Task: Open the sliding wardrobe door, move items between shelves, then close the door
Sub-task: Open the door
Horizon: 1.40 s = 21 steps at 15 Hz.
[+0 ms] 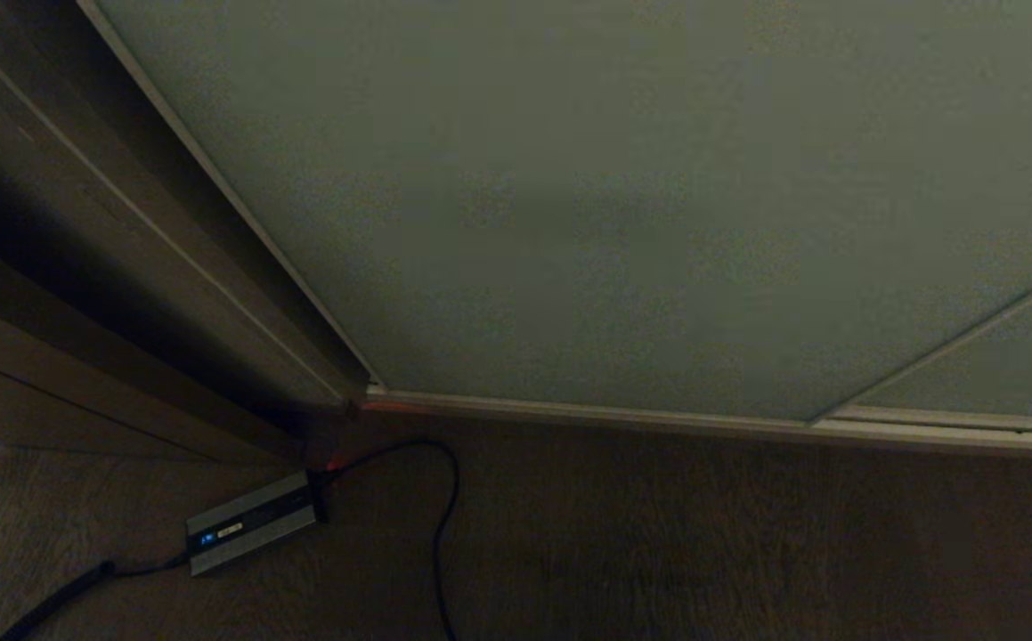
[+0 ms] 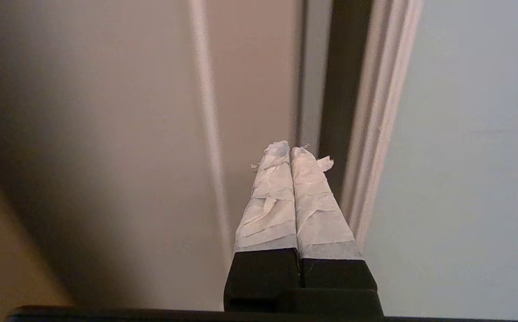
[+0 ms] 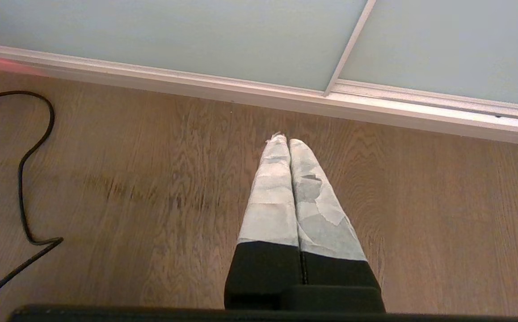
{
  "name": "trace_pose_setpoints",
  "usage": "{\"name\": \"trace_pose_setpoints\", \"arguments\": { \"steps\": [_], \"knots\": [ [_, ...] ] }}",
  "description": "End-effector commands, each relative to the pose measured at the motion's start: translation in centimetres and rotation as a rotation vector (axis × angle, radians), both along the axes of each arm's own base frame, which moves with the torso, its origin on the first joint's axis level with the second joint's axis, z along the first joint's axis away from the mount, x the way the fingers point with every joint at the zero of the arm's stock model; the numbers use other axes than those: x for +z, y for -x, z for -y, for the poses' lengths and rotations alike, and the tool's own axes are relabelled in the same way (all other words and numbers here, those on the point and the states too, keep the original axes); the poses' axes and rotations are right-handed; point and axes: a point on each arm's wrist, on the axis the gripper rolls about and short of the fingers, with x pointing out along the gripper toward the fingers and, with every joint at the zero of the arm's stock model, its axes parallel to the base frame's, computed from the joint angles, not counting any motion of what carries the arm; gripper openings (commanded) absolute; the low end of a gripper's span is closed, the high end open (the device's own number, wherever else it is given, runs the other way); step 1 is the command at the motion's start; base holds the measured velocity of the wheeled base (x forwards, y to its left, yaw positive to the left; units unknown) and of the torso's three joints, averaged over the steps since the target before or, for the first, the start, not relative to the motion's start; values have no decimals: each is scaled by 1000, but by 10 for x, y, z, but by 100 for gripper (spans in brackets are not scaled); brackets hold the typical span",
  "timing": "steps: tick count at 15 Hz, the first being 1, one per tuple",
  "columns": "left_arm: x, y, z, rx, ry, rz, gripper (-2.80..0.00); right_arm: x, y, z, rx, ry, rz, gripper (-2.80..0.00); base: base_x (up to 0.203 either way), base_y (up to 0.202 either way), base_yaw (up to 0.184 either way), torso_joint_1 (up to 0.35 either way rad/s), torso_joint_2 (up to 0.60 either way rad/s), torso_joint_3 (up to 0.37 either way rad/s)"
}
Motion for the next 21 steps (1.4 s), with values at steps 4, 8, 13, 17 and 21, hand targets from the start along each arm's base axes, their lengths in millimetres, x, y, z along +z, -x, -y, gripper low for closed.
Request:
{"name": "trace_pose_setpoints", "arguments": {
  "steps": [4, 8, 13, 17, 21],
  "knots": [
    [4, -29, 1, -57, -20, -25, -280, -1, 0, 0, 1, 1, -4, -280, 0, 0, 0, 0, 0, 0],
    [11, -50, -1, -60, -18, -37, -280, -1, 0, 0, 1, 1, -3, -280, 0, 0, 0, 0, 0, 0],
    [20, -68, 10, -118, -14, -57, -280, -1, 0, 0, 1, 1, -4, -280, 0, 0, 0, 0, 0, 0],
    [25, -82, 21, -166, -25, -67, -280, -1, 0, 0, 1, 1, -5, -280, 0, 0, 0, 0, 0, 0],
    [29, -94, 27, -189, -29, -76, -280, -1, 0, 0, 1, 1, -4, -280, 0, 0, 0, 0, 0, 0]
  ]
}}
